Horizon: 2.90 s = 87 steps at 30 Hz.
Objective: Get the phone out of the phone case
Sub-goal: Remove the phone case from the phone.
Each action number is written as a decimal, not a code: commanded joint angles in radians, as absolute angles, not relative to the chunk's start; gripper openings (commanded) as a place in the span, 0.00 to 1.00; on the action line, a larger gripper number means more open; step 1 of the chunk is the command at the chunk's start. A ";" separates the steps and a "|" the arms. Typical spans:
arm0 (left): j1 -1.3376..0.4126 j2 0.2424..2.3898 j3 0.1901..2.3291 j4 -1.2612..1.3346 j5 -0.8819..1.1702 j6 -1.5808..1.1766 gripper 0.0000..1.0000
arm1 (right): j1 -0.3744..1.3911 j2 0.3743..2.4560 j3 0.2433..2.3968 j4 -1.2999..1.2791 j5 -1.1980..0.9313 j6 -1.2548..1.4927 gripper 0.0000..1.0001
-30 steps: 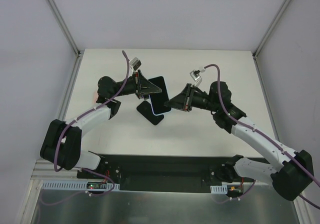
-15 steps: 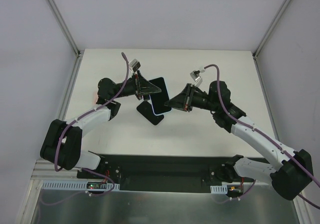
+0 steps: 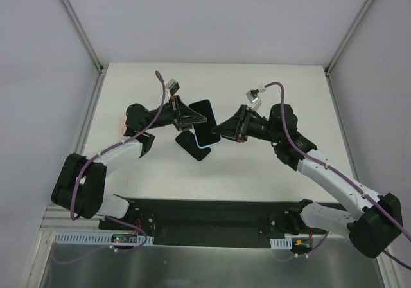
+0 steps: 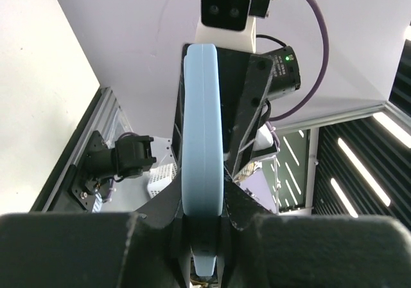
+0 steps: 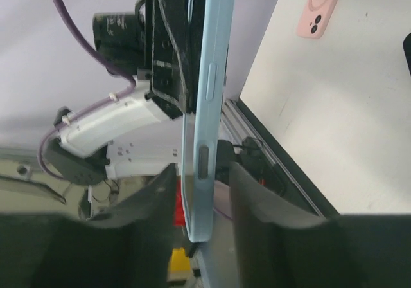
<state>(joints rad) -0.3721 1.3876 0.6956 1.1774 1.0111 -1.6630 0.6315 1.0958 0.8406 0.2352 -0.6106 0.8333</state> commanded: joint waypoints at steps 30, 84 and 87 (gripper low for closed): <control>-0.374 1.359 0.644 1.404 0.808 -1.795 0.00 | 0.653 1.038 0.680 0.652 -0.463 0.997 0.12; -0.379 1.493 0.765 1.683 0.730 -2.146 0.00 | 0.712 1.390 1.074 1.532 -0.853 1.068 0.01; -0.379 1.489 0.765 1.683 0.730 -2.151 0.00 | 0.719 1.408 1.088 1.534 -0.874 1.055 0.01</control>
